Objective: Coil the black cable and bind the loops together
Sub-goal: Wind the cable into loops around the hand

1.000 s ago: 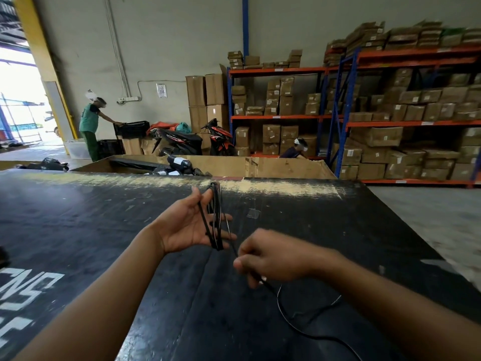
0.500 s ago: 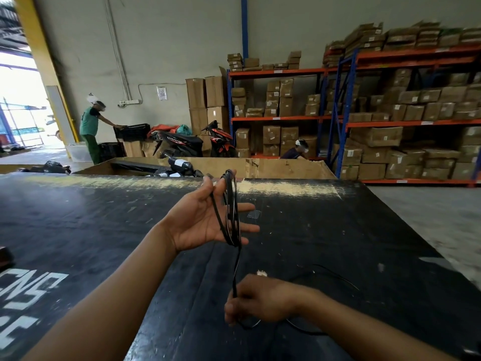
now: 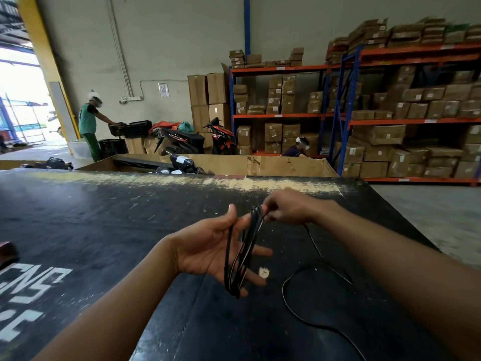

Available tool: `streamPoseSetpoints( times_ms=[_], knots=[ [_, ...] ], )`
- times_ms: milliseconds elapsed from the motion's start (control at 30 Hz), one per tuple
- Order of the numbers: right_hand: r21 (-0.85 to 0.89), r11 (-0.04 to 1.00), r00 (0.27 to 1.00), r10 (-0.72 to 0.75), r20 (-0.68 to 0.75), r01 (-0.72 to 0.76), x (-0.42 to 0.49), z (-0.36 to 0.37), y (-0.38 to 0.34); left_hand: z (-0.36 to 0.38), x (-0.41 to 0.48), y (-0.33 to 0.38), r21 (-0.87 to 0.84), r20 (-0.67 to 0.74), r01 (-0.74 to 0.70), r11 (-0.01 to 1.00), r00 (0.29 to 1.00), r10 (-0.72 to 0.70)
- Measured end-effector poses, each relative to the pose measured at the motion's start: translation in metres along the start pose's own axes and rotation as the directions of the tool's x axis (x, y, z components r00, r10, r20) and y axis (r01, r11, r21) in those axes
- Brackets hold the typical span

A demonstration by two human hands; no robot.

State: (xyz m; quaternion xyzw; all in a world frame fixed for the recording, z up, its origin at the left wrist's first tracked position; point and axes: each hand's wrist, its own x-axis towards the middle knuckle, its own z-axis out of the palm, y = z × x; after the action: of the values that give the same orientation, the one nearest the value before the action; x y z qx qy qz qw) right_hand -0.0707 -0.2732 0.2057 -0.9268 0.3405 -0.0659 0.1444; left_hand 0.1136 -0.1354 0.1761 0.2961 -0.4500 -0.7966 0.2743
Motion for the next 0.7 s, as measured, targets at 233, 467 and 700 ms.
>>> streamPoseSetpoints(
  times_ms=[233,467,700],
  knots=[
    [-0.118,0.993,0.988,-0.020,-0.150,0.002,0.015,-0.056,-0.009,-0.025,0.007,-0.018,0.010,-0.137,0.080,0.997,0.988,-0.078],
    [-0.091,0.995,0.996,-0.054,-0.075,0.047,0.003,-0.061,-0.041,-0.059,0.010,-0.015,-0.116,-0.340,-0.054,0.992,0.940,0.012],
    [0.200,0.978,0.997,-0.069,0.043,0.059,-0.033,0.003,-0.065,-0.074,0.013,0.005,-0.116,-0.354,-0.249,0.962,0.915,0.194]
  ],
)
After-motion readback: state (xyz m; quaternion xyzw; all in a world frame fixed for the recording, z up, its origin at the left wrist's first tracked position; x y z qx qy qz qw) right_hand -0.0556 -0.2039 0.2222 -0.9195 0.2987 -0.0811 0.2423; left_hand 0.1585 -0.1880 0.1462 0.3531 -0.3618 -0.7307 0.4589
